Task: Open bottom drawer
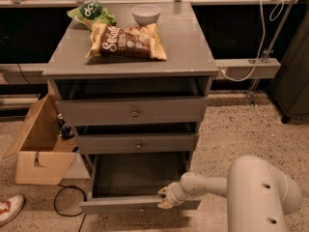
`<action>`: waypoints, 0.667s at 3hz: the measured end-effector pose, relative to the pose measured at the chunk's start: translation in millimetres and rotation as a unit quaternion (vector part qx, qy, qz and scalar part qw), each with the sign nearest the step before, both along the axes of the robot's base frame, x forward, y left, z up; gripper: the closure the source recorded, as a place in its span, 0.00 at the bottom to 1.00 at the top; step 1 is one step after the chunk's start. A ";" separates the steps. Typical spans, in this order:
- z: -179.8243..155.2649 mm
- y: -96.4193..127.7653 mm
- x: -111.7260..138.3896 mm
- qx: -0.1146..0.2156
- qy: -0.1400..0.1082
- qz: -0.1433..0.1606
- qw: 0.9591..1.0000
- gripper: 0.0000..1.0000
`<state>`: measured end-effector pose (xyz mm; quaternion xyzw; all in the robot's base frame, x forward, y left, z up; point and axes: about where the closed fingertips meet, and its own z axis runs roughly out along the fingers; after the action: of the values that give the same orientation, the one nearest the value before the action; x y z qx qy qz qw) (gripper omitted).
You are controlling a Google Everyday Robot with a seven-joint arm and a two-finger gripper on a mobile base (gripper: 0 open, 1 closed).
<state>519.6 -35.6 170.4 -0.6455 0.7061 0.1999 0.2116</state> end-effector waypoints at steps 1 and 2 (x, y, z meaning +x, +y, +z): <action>5.9 -5.3 -4.0 0.012 0.001 0.001 1.000 0.12; 26.1 -18.9 -9.6 0.030 -0.011 -0.009 0.999 0.00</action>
Offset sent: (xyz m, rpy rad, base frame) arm -0.0154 -0.0415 0.0541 0.1018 -0.0532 -0.0513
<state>510.1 -54.5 196.6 -0.6342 0.7034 0.2125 0.2405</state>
